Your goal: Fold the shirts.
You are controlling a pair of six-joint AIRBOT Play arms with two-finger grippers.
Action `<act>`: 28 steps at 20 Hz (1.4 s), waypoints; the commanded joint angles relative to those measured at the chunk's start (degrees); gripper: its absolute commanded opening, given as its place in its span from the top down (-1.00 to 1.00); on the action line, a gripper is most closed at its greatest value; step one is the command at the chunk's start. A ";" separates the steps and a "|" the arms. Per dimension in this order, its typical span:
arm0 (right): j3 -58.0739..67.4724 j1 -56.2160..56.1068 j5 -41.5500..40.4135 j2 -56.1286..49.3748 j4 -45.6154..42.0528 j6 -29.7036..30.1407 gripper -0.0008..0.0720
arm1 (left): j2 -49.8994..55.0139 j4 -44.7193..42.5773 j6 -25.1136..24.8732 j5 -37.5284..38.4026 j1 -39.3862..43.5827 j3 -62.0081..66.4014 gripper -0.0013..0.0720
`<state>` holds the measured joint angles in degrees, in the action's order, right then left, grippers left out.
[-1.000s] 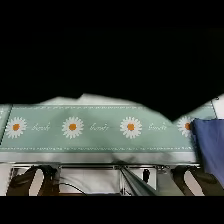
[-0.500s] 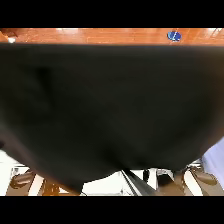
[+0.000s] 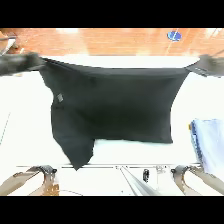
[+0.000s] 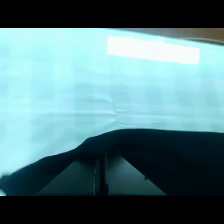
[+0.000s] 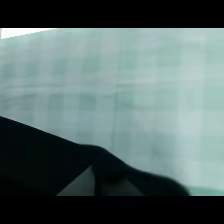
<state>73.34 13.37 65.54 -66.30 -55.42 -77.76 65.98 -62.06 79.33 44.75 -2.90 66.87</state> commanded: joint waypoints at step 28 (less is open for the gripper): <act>7.48 -1.09 14.36 -33.11 -13.90 -3.50 0.89 | 30.56 -10.38 0.85 30.99 1.55 11.61 0.88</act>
<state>81.95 12.49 80.18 -99.35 -68.86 -80.68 96.38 -71.83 80.14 73.65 -1.39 78.72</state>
